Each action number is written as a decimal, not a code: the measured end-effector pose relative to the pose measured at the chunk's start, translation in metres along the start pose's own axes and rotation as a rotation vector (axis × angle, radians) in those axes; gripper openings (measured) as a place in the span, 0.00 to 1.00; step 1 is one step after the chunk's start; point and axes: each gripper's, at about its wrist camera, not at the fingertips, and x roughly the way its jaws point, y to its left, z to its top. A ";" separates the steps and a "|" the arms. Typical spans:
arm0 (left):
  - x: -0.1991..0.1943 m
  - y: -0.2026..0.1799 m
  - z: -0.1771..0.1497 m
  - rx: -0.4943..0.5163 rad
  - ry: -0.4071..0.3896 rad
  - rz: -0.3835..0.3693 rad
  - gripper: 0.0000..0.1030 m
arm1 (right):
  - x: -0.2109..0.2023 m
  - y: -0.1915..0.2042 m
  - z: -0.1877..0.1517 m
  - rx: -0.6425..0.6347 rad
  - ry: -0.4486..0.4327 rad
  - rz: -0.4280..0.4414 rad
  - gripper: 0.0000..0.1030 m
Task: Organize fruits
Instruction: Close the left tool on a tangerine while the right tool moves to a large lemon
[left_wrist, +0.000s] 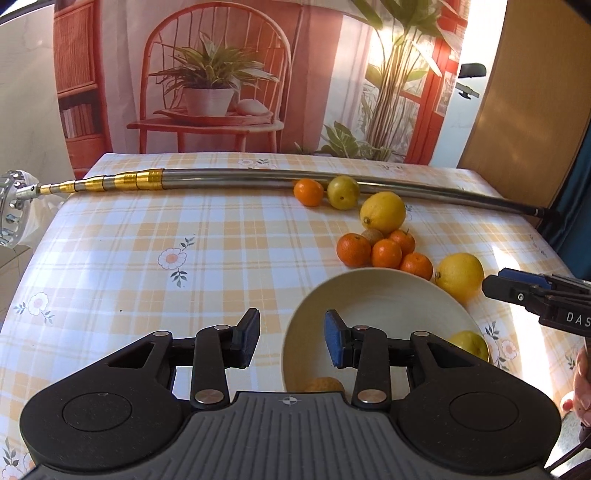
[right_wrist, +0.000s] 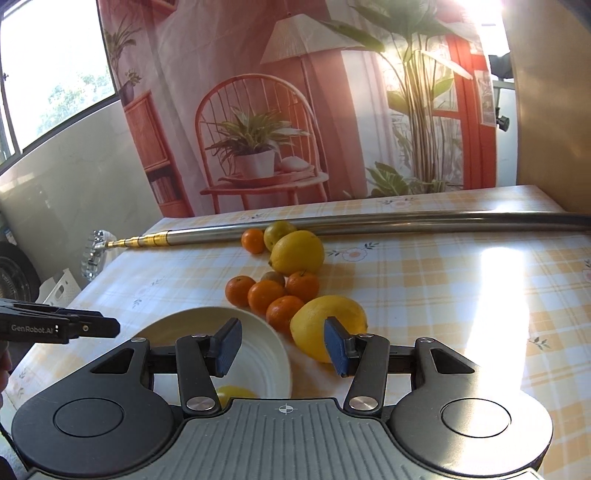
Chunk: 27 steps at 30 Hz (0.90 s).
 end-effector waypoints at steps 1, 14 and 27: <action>-0.002 0.003 0.004 -0.009 -0.009 0.001 0.39 | 0.001 -0.003 0.001 0.004 -0.005 -0.012 0.45; -0.002 0.003 0.054 0.001 -0.075 -0.006 0.39 | 0.014 -0.018 0.008 -0.062 -0.062 -0.072 0.45; 0.000 -0.001 0.100 0.021 -0.159 0.005 0.39 | 0.026 -0.042 0.036 -0.023 -0.134 -0.086 0.45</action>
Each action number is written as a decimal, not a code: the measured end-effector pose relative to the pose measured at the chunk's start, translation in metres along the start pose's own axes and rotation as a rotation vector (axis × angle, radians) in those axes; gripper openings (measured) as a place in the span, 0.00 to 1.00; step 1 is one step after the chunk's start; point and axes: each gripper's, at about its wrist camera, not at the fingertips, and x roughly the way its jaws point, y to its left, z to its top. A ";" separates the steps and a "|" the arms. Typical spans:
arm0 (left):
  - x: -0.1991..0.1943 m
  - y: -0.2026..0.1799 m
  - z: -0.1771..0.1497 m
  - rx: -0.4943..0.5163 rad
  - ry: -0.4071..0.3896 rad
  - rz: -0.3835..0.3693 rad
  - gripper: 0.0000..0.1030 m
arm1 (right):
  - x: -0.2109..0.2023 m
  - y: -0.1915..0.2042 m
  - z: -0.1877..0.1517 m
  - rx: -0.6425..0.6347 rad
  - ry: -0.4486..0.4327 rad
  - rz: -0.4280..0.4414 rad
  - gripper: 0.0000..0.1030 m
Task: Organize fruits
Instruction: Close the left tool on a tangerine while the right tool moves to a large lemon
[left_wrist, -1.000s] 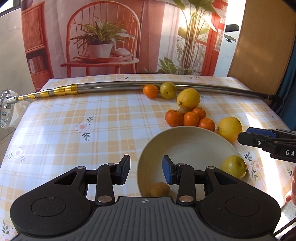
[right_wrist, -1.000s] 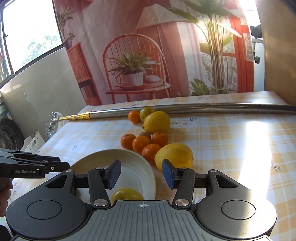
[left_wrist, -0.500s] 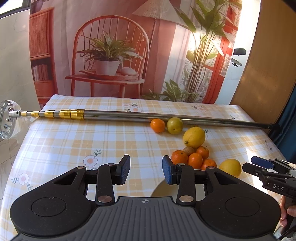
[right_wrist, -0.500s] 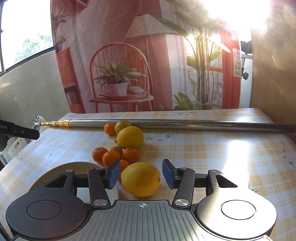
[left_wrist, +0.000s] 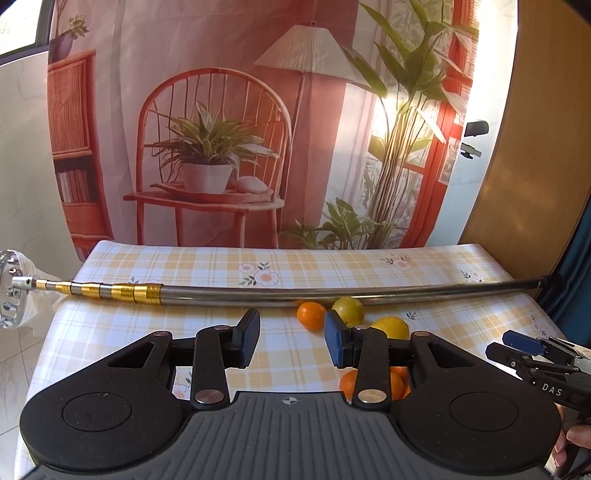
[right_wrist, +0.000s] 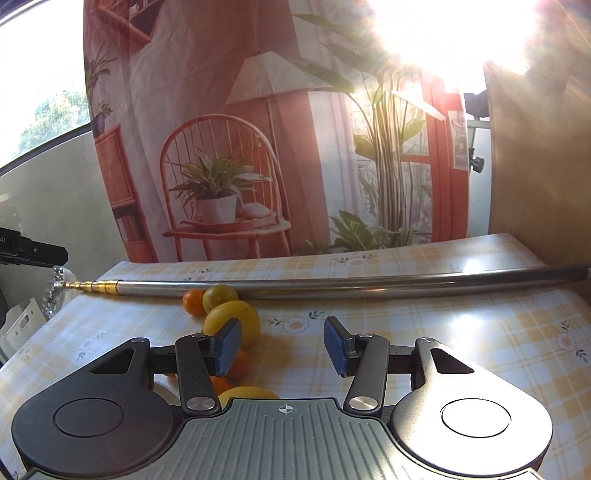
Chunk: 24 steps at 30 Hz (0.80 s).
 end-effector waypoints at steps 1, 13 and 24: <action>0.001 0.001 0.002 0.000 -0.002 0.002 0.40 | 0.001 -0.001 0.000 -0.001 0.001 0.001 0.45; 0.050 -0.013 -0.017 0.040 0.127 -0.058 0.41 | 0.009 -0.008 -0.012 0.082 0.059 0.009 0.45; 0.093 -0.028 -0.039 0.107 0.235 -0.140 0.41 | 0.013 -0.012 -0.017 0.114 0.083 0.011 0.45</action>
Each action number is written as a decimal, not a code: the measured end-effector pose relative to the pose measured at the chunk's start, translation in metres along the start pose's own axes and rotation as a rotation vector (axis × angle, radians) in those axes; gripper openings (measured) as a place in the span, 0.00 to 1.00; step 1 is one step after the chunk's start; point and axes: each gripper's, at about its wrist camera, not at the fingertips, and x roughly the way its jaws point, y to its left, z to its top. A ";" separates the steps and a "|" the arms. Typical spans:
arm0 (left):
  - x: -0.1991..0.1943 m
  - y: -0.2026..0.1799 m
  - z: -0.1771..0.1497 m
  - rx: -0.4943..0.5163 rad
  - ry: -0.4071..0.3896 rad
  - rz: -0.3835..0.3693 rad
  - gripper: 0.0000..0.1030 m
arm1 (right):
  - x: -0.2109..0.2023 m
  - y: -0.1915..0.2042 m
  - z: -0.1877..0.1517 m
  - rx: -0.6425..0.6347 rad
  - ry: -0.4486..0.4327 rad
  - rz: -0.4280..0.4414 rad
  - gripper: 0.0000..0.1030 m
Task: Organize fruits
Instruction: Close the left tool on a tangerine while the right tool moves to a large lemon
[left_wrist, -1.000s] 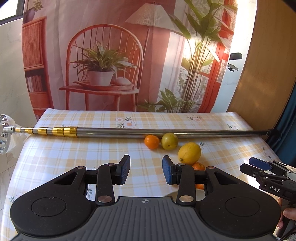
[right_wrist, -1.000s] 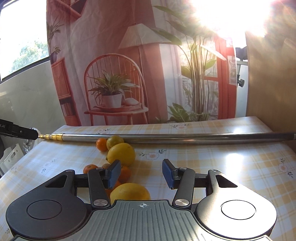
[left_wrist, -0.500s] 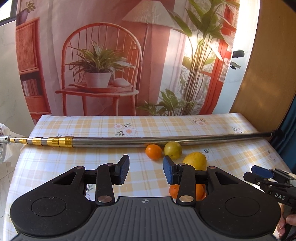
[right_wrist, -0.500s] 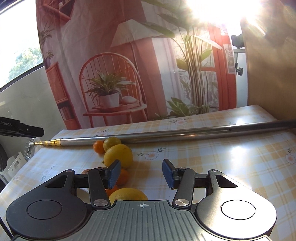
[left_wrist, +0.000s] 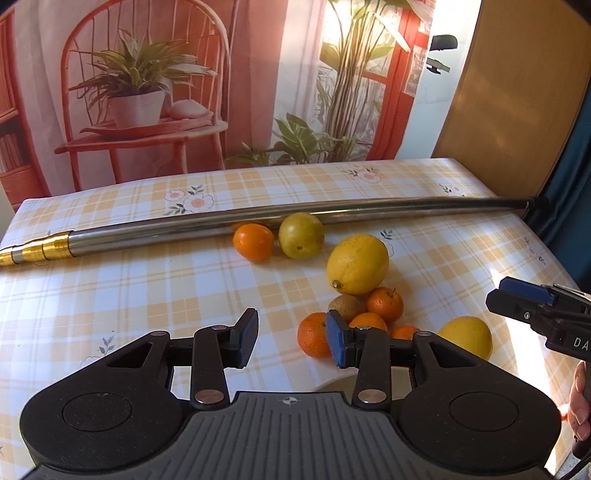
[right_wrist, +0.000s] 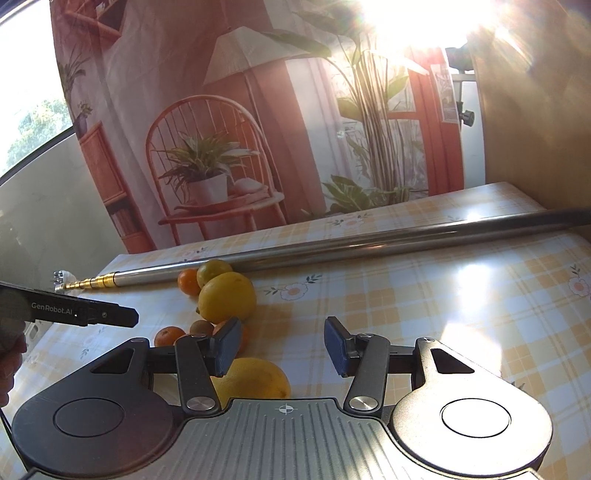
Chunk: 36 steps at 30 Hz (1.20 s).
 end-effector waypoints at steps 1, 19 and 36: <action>0.004 -0.002 -0.001 0.007 0.009 -0.006 0.41 | 0.000 0.000 0.000 0.000 0.000 0.001 0.45; 0.039 -0.011 -0.003 0.057 0.064 -0.058 0.41 | 0.007 -0.008 -0.003 0.037 0.028 0.004 0.45; 0.032 0.001 -0.005 0.077 0.051 -0.014 0.32 | 0.007 -0.011 -0.004 0.050 0.028 0.011 0.45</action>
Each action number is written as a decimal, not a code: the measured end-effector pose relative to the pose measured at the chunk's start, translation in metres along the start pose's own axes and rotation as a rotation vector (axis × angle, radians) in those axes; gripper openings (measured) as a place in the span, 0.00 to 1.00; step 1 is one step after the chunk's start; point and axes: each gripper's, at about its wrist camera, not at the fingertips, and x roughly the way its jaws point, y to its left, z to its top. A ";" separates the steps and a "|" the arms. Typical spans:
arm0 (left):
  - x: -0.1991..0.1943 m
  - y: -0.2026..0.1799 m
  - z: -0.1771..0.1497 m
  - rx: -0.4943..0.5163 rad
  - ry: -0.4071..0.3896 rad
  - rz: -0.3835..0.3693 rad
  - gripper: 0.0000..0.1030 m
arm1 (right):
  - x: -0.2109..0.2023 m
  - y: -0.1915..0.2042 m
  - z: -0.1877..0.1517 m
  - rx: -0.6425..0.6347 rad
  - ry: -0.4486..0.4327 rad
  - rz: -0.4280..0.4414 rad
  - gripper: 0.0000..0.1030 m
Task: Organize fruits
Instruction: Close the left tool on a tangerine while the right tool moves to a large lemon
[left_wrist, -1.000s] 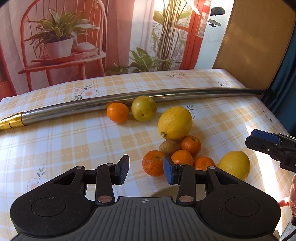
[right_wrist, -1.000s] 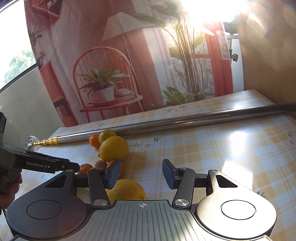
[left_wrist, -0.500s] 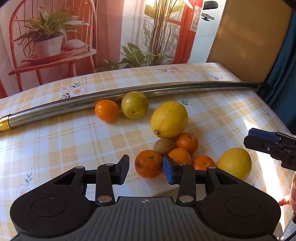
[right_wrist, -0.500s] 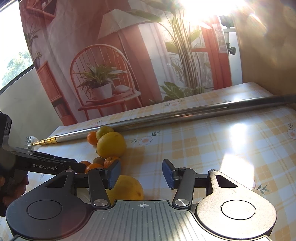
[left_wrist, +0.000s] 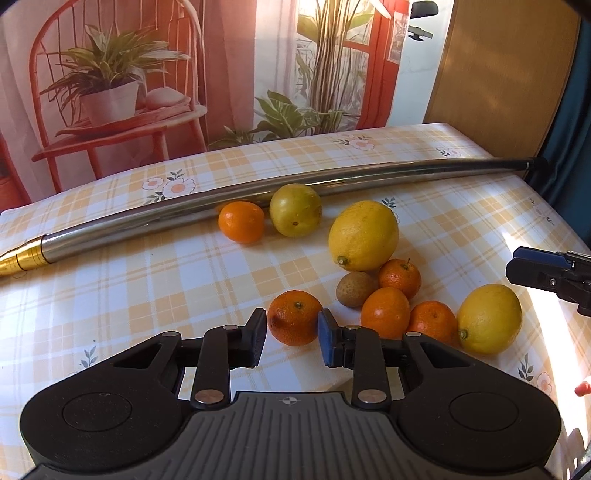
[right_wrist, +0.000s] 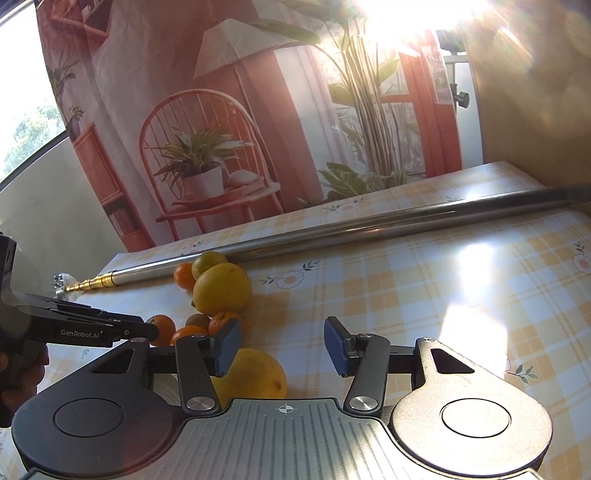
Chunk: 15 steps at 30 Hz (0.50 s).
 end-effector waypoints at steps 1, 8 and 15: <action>0.001 0.002 0.001 -0.014 0.004 -0.006 0.34 | 0.000 0.000 0.000 0.001 0.000 -0.001 0.45; 0.009 0.003 0.005 -0.057 0.027 -0.023 0.40 | -0.001 -0.002 -0.002 0.011 0.001 -0.004 0.45; 0.016 0.000 0.004 -0.037 0.031 0.001 0.38 | 0.000 -0.001 -0.002 0.004 0.002 0.003 0.45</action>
